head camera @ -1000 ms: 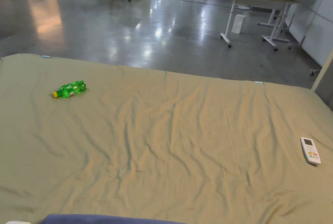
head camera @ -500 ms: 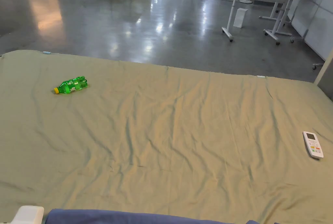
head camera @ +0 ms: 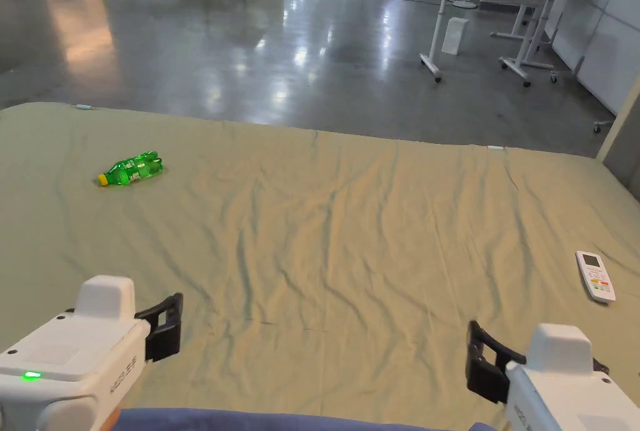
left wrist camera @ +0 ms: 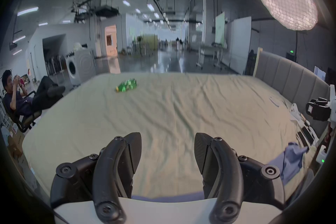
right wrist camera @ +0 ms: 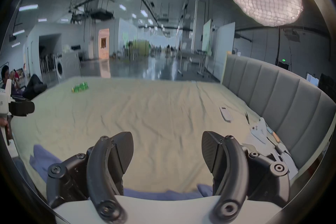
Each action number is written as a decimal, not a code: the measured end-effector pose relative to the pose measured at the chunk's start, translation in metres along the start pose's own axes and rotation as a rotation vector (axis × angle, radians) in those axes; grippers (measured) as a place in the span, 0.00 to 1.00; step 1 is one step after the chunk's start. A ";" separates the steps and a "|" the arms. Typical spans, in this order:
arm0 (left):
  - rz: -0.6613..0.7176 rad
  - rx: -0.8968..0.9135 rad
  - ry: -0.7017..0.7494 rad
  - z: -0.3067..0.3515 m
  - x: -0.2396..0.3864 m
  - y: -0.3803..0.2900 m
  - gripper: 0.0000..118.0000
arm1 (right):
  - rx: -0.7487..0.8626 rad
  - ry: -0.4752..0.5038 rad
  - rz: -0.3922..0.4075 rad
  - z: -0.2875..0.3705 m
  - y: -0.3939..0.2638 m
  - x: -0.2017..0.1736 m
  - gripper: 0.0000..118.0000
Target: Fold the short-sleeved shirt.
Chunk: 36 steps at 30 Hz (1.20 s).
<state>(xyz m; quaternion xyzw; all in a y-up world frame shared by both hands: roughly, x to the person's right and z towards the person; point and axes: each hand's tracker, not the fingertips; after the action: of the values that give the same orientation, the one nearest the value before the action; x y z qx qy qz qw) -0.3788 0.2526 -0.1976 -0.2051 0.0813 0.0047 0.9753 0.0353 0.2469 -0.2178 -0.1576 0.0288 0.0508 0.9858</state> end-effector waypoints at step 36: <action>0.287 -0.447 -0.278 -0.024 -0.126 -0.060 0.19 | 0.114 -0.020 0.023 -0.017 0.017 -0.031 0.00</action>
<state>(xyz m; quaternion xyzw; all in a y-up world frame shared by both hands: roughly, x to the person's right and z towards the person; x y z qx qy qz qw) -0.5044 0.1908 -0.1754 -0.3986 -0.0279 0.1882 0.8972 0.0018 0.2547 -0.2372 -0.1001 0.0238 0.0620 0.9928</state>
